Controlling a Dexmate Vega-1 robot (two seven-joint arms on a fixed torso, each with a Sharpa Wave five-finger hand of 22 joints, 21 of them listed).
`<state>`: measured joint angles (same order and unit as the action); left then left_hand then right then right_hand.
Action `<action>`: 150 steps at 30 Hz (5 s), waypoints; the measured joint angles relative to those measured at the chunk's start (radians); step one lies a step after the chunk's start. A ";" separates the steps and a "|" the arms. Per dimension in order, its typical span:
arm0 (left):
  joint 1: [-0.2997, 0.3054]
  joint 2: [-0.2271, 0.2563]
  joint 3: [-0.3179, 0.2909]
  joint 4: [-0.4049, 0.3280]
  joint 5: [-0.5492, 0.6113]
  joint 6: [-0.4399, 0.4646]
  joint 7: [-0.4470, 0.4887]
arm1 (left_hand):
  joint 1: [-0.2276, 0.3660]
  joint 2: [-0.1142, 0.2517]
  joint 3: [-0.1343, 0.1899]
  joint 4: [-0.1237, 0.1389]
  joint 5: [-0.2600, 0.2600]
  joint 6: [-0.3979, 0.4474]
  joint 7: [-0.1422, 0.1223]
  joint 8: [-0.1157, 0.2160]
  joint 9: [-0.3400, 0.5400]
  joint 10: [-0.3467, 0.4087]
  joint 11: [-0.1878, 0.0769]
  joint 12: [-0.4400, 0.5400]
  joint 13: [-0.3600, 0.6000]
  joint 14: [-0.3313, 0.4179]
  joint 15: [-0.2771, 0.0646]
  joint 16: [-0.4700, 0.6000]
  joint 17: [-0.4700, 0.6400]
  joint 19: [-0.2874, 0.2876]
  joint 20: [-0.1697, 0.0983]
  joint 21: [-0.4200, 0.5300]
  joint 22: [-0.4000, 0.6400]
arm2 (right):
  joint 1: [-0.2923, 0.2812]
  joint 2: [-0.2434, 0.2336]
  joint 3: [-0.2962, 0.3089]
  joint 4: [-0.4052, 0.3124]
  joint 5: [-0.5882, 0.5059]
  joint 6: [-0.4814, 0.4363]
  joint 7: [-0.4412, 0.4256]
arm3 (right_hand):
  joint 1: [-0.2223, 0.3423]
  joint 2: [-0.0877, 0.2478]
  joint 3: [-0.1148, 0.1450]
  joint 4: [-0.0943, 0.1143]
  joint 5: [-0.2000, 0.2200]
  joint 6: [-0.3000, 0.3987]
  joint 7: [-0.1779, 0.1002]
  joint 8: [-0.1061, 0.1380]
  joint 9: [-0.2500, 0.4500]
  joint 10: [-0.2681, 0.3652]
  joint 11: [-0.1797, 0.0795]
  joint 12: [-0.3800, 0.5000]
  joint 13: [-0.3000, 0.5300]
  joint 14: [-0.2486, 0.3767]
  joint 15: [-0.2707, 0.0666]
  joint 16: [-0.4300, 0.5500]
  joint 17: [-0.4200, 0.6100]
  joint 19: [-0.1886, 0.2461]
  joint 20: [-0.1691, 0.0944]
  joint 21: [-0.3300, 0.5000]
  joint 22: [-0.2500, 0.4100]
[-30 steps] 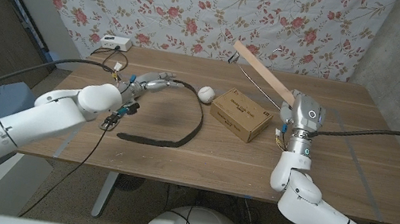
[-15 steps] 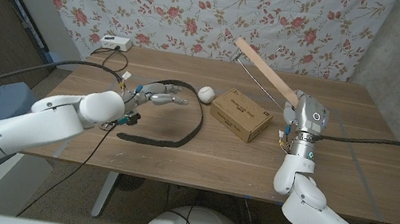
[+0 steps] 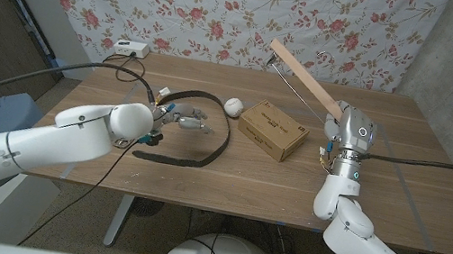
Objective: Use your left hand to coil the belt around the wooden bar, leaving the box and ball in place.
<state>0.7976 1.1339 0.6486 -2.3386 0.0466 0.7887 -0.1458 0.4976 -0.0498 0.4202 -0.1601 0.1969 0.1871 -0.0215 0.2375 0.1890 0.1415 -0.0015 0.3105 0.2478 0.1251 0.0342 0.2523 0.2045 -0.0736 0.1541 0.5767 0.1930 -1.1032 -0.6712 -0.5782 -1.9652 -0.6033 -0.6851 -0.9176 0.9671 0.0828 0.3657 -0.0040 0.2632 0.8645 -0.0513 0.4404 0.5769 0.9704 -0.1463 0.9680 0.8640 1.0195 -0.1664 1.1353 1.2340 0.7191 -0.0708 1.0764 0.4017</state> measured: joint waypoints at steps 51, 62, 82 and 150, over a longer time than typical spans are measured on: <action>-0.390 -0.319 0.440 0.142 1.053 0.068 -0.977 | 0.049 0.028 -0.040 0.024 0.000 0.233 0.002 0.035 0.009 0.218 -0.049 0.137 0.047 0.130 -0.054 0.053 0.039 0.067 -0.013 0.000 0.005 | -0.006 0.028 0.087 0.094 0.038 0.146 -0.024 | 0.001 0.001 -0.005 0.005 0.008 0.000 0.000 -0.008 0.000 0.003 0.004 -0.012 0.005 -0.016 0.013 0.060 0.000 -0.032 0.007 0.085 -0.054; -0.378 -0.418 0.462 0.182 1.294 0.028 -1.160 | 0.117 0.066 -0.026 -0.004 -0.008 0.305 -0.002 0.044 0.009 0.270 -0.061 0.192 0.072 0.199 -0.070 0.077 0.044 0.148 -0.011 0.030 0.010 | -0.023 -0.010 0.123 0.116 0.073 0.235 -0.033 | 0.002 0.002 -0.005 0.005 0.008 0.000 0.000 -0.012 0.000 0.003 0.004 -0.012 0.005 -0.023 0.012 0.069 0.000 -0.042 0.006 0.093 -0.064; -0.094 -0.725 0.232 0.309 1.743 -0.252 -1.227 | 0.212 0.049 -0.047 -0.008 -0.009 0.390 0.009 0.099 0.037 0.333 -0.098 0.263 0.117 0.299 -0.077 0.143 0.099 0.277 -0.013 0.086 0.014 | -0.047 -0.067 0.181 0.163 0.113 0.373 -0.037 | 0.002 0.002 -0.005 0.005 0.008 0.000 0.000 -0.013 0.000 0.007 0.007 -0.012 0.009 -0.031 0.016 0.085 0.000 -0.053 0.007 0.115 -0.086; 0.122 -0.649 0.062 0.268 1.776 -0.289 -0.398 | 0.616 0.188 0.074 0.185 0.210 0.468 0.016 0.446 0.498 0.605 -0.095 0.656 0.820 0.711 -0.136 0.630 0.932 0.489 -0.194 0.888 0.189 | 0.139 -0.037 0.071 0.298 0.044 0.465 -0.007 | 0.002 0.002 -0.010 0.010 0.008 0.000 0.000 -0.019 0.007 0.007 0.007 -0.019 0.014 -0.052 0.024 0.127 0.000 -0.088 0.012 0.196 -0.165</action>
<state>0.9193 0.4844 0.7104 -2.0711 1.8223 0.4999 -0.5438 1.1139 0.1380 0.4947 0.0252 0.4072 0.6547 -0.0054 0.6836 0.6866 0.7467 -0.0968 0.9666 1.0680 0.8365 -0.1017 0.8825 1.1369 0.4155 -0.0399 1.4646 0.3820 -0.9643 -0.7079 -0.5073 -1.6672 -0.5589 -0.2201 -0.9249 0.9695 0.0853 0.3560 0.0057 0.2708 0.8647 -0.0515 0.4209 0.5836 0.9773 -0.1393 0.9487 0.8779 0.9672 -0.1428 1.2623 1.2338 0.6314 -0.0588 1.2728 0.2369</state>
